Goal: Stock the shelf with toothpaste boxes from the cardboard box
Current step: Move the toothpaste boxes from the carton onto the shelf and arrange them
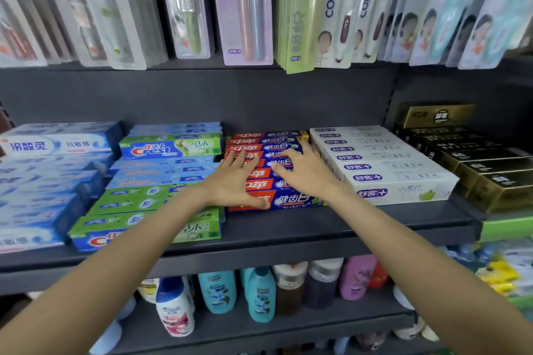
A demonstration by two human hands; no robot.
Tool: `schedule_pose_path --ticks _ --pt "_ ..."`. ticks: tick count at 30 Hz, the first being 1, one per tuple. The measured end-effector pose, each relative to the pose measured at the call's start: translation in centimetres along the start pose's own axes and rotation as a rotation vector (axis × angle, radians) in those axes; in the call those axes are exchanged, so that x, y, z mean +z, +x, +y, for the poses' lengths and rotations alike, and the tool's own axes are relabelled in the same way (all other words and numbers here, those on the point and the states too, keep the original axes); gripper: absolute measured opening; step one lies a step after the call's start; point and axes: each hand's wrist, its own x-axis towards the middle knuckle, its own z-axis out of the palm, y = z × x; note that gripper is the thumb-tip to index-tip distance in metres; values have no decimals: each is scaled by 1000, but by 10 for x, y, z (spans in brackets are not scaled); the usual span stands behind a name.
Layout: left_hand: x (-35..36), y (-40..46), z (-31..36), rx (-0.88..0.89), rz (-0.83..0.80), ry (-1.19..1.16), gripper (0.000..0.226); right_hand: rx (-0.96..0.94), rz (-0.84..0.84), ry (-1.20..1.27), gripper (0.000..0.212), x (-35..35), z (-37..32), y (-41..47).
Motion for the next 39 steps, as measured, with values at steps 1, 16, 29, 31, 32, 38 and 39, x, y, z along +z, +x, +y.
schedule_pose_path --ticks 1,16,29,31,32,38,39 --pt "1 1 0 -5 2 9 113 -26 50 -75 57 -2 3 6" --pt "3 8 -3 14 -17 52 110 58 -56 -133 69 14 4 107" --pt "1 6 -1 7 -13 45 108 -43 -57 -193 62 17 -2 110" --pt "0 5 0 5 -17 48 108 -50 -63 -242 62 14 -2 109" --pt "0 5 0 4 -17 47 108 -41 -50 -265 62 14 -1 109" --pt "0 3 0 6 -10 40 108 32 -43 -184 65 19 5 108" --pt "0 3 0 6 -11 39 108 19 -52 -161 63 19 5 108"
